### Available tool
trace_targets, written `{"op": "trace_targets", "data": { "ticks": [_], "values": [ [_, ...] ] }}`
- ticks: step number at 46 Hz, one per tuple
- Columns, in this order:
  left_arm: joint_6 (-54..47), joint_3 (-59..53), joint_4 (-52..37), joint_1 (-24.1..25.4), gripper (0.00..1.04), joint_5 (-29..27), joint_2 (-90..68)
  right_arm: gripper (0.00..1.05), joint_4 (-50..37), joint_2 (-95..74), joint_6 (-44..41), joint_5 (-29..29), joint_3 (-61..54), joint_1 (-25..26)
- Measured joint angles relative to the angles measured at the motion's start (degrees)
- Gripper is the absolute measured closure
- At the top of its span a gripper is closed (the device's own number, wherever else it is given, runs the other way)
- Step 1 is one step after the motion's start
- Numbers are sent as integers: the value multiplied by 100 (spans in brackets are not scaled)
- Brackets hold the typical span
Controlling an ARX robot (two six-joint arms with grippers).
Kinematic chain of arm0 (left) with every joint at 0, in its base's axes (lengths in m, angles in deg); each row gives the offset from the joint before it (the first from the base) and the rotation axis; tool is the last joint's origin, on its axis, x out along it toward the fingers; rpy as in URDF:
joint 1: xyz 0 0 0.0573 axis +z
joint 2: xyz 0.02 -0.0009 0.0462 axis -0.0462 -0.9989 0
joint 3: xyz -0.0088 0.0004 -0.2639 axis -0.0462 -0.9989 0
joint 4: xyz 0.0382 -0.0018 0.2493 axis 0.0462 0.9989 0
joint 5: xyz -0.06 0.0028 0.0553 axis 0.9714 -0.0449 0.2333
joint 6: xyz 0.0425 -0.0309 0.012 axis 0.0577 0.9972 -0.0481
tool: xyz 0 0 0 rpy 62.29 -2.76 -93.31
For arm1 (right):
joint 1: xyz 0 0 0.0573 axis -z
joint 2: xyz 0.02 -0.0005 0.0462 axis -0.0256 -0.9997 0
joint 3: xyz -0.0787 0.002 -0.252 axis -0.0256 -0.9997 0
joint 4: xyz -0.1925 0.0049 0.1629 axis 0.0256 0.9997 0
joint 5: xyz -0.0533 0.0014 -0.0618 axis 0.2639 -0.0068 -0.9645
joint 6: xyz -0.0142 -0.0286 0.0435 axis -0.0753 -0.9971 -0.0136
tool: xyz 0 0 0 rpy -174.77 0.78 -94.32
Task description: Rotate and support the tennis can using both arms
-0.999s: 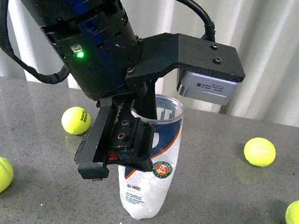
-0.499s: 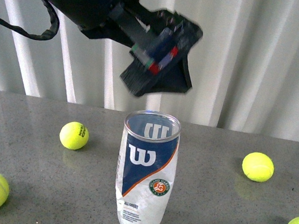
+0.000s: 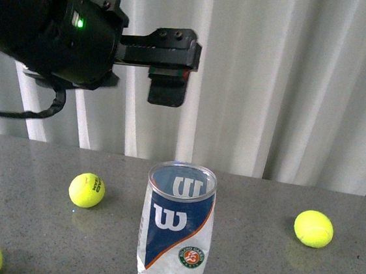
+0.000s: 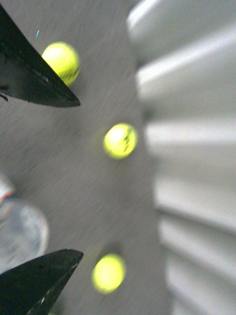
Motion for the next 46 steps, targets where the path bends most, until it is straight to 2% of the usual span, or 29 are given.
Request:
{"op": "trace_targets", "data": {
  "ticks": [4, 6, 10, 19, 27, 43, 46],
  "values": [
    [-146, -942, -1622, 85, 32, -979, 302, 7, 0, 0, -2, 7, 0, 0],
    [-188, -1300, -2116, 177, 37, -1106, 452, 7, 0, 0, 0, -4, 0, 0],
    [-236, -2199, -3016, 498, 55, -1060, 1003, 7, 0, 0, 0, -4, 0, 0],
    [-297, -3652, -3377, 1016, 100, -472, 1961, 7, 0, 0, 0, -2, 0, 0],
    [-319, -4356, -3416, 1368, 101, -195, 2667, 7, 0, 0, -2, 2, 0, 0],
    [-321, -5112, -3010, 1733, 101, 186, 3818, 7, 0, 0, 0, 0, 0, 0],
    [-321, -5243, -2833, 2046, 101, 595, 4113, 7, 0, 0, 0, 0, 0, 0]
  ]
}}
